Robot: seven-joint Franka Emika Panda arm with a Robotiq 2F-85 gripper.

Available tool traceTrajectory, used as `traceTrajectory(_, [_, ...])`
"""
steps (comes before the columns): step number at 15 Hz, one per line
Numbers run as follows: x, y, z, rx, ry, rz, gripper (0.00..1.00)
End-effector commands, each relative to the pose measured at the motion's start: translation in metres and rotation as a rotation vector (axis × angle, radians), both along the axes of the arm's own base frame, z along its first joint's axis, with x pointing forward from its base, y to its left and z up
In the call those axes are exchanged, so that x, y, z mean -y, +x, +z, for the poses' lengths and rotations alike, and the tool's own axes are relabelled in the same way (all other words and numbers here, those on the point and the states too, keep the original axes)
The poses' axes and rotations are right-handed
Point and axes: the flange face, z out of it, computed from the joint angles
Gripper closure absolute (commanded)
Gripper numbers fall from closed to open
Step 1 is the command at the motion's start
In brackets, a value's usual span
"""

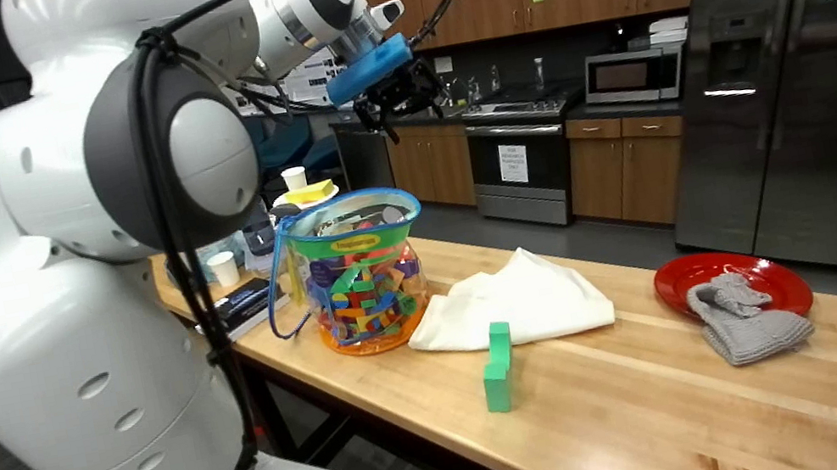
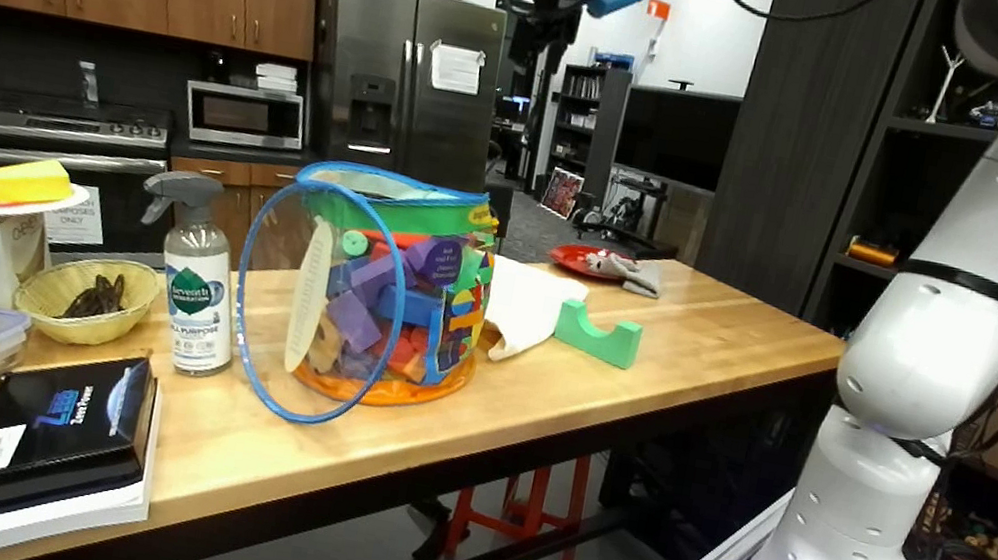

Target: Take a purple block out of the bag

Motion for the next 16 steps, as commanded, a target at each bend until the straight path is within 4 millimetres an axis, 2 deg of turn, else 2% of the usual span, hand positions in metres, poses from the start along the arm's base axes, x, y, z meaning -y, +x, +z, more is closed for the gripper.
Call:
traceTrajectory(1, [-0.039,0.039,0.013,0.078,0.022,0.097,0.00])
traceTrajectory(5, [-0.086,0.062,0.005,0.121,0.089,0.165,0.00])
traceTrajectory(8, [-0.122,0.066,-0.006,0.112,0.129,0.209,0.00])
traceTrajectory(12, [-0.180,0.049,-0.024,0.057,0.205,0.258,0.00])
traceTrajectory(16, [-0.222,0.028,-0.039,-0.002,0.250,0.298,0.00])
